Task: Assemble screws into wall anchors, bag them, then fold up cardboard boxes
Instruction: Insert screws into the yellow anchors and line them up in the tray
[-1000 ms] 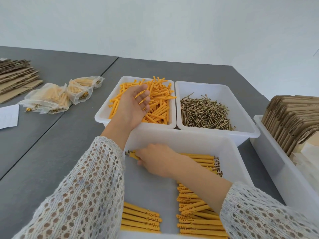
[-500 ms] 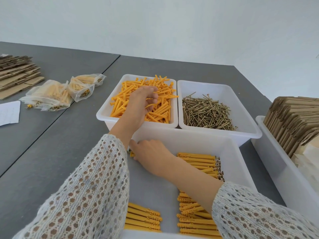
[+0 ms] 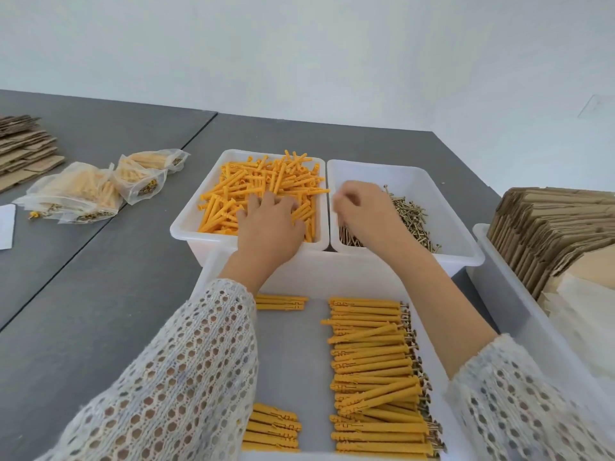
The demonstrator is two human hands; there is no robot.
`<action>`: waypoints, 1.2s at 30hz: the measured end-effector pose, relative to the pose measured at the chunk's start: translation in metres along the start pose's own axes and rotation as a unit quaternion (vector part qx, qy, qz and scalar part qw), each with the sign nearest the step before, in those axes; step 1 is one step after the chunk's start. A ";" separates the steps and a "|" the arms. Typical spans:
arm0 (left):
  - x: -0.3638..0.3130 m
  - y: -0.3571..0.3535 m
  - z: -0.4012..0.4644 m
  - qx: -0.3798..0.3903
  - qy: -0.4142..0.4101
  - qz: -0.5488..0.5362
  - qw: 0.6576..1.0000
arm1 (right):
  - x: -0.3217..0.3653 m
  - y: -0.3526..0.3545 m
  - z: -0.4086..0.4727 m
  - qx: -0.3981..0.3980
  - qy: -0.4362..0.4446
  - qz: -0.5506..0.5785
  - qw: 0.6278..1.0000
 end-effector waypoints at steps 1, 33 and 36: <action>0.001 0.000 0.002 0.040 0.009 0.008 0.999 | -0.017 0.001 0.004 -0.051 -0.026 -0.073 0.996; -0.004 0.015 0.001 0.148 -0.035 -0.061 0.986 | -0.063 -0.006 0.018 -0.073 -0.068 -0.083 0.992; -0.003 0.014 0.000 0.120 -0.053 -0.093 0.987 | -0.052 -0.008 0.017 -0.129 -0.053 -0.040 0.989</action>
Point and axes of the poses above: each hand's wrist, its own z-axis towards the middle knuckle, its own y-axis out of the back of the hand, x = y × z, the point moved 1 cm from there along z, towards the middle knuckle, and after that the axes turned 1 degree about -y, right-handed, at the moved point
